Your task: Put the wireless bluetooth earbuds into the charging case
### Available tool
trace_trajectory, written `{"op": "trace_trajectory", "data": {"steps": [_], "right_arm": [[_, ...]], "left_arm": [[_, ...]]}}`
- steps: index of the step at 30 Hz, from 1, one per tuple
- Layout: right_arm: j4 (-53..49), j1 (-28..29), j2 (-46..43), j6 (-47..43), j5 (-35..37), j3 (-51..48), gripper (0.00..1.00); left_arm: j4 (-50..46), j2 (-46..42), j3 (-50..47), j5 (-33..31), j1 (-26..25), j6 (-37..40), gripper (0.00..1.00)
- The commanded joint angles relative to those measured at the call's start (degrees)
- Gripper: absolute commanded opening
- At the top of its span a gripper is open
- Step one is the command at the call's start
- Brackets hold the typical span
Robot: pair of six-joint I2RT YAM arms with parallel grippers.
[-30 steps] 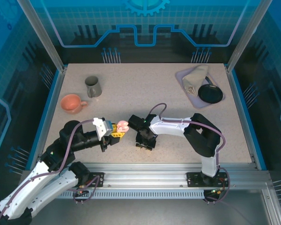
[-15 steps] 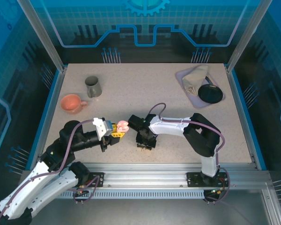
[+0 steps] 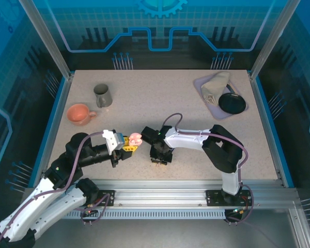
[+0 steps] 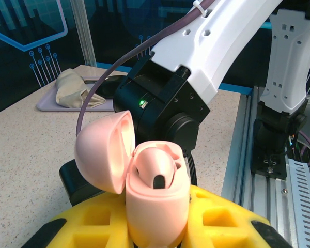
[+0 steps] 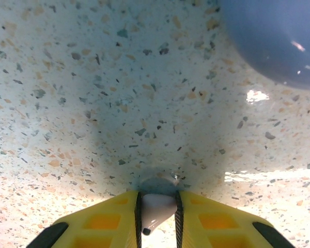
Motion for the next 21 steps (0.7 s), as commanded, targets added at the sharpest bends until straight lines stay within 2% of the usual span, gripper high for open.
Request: {"op": "trace_trajectory", "data": {"steps": [1,21], "right_arm": [[1.73,-0.35,-1.77,-1.98,3.69,0.71,0.24],[-0.96,-2.33,-5.53,-7.17,4.42,-2.29,0.25]], "left_arm": [[1.73,0.71,-0.05,-0.01,-0.35,-0.61,0.0],[4.0,2.16,-1.72,-0.84,-0.36,-3.64,0.0]]}}
